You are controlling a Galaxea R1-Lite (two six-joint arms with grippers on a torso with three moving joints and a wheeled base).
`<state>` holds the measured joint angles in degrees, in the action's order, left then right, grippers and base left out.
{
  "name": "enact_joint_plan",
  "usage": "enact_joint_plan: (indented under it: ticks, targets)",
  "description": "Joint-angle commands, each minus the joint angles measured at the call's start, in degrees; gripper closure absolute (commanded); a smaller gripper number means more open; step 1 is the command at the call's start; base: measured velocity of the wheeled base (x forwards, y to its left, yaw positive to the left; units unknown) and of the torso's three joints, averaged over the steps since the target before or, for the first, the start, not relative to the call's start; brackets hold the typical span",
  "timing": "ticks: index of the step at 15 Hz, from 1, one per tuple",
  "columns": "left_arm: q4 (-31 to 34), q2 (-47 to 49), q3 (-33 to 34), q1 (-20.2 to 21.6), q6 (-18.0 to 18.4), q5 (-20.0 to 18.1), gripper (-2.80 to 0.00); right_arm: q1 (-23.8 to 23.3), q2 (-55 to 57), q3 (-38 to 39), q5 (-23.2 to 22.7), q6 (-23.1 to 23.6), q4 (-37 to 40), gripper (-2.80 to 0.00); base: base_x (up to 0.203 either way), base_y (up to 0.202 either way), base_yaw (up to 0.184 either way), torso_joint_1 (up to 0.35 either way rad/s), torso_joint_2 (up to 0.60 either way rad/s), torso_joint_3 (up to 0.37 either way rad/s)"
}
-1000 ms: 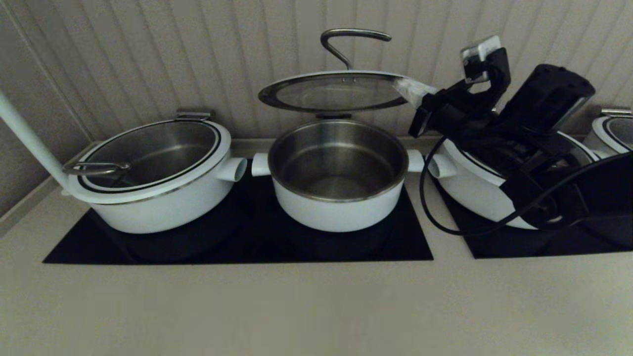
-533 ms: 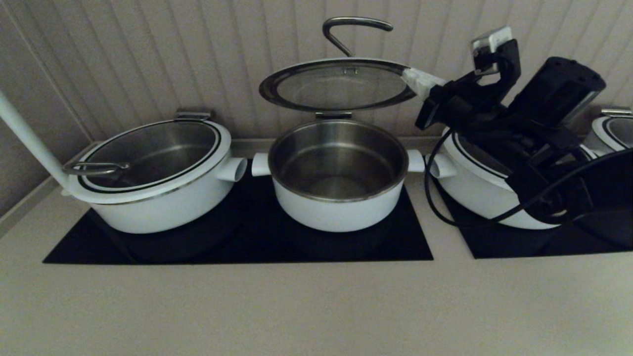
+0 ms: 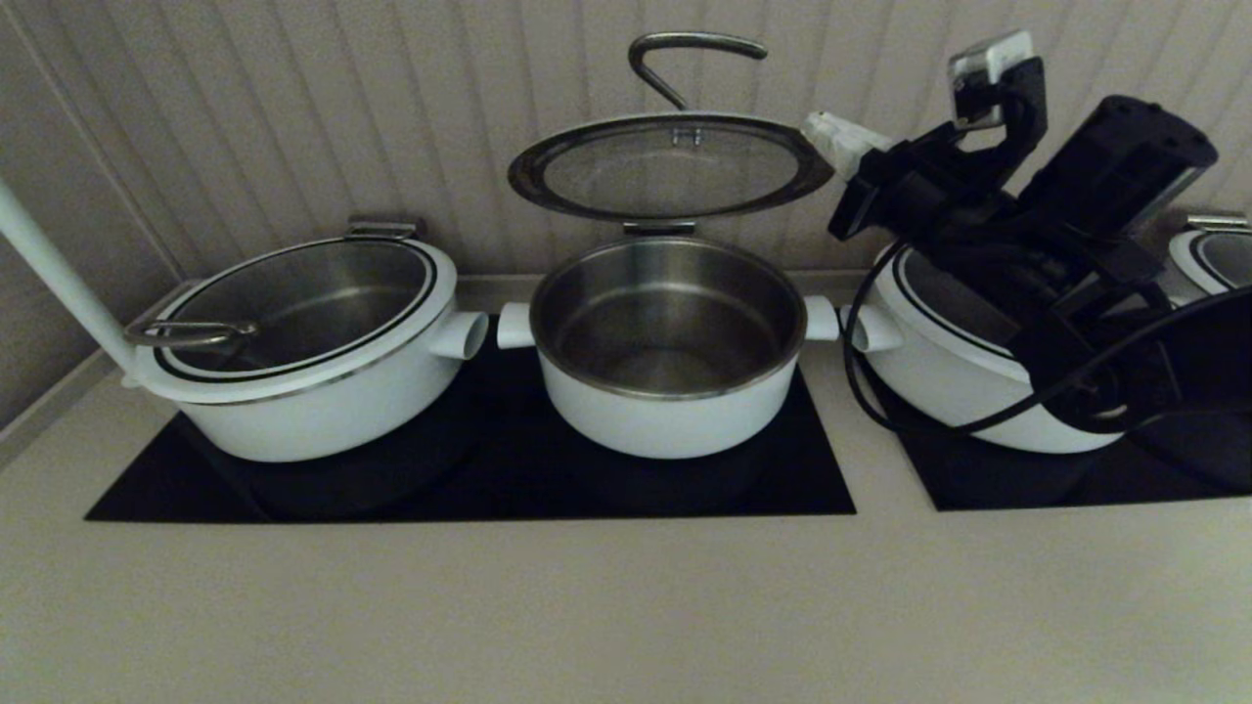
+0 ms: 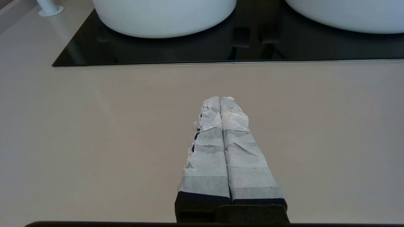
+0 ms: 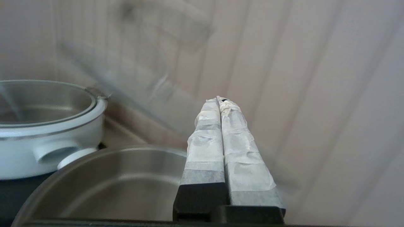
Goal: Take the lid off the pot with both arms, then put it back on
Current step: Open the pot lid completely
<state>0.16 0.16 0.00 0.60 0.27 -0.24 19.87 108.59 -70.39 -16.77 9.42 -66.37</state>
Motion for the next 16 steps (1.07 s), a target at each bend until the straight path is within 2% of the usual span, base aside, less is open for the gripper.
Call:
enact_joint_plan:
  ticks: [1,9,13,16]
  targets:
    - [0.0,-0.1,0.0,0.0,0.0,0.0,0.00,-0.5,0.8,-1.3,-0.2,0.1,0.1,0.00,0.000,0.000,0.000,0.000,0.00,0.000]
    - [0.0,-0.1,0.0,0.0,0.0,0.0,0.00,-1.0,0.5,-0.8,-0.4,0.2,0.2,0.00,0.000,0.000,0.000,0.000,0.00,0.000]
    - [0.0,-0.1,0.0,0.0,0.0,0.0,0.00,-1.1,-4.1,6.3,-0.4,0.2,0.7,0.00,0.000,0.000,0.000,0.000,0.00,0.000]
    - [0.0,-0.1,0.0,0.0,0.0,0.0,0.00,-1.0,-11.2,12.1,-1.6,0.2,5.2,0.00,0.000,0.000,0.000,0.000,0.00,0.000]
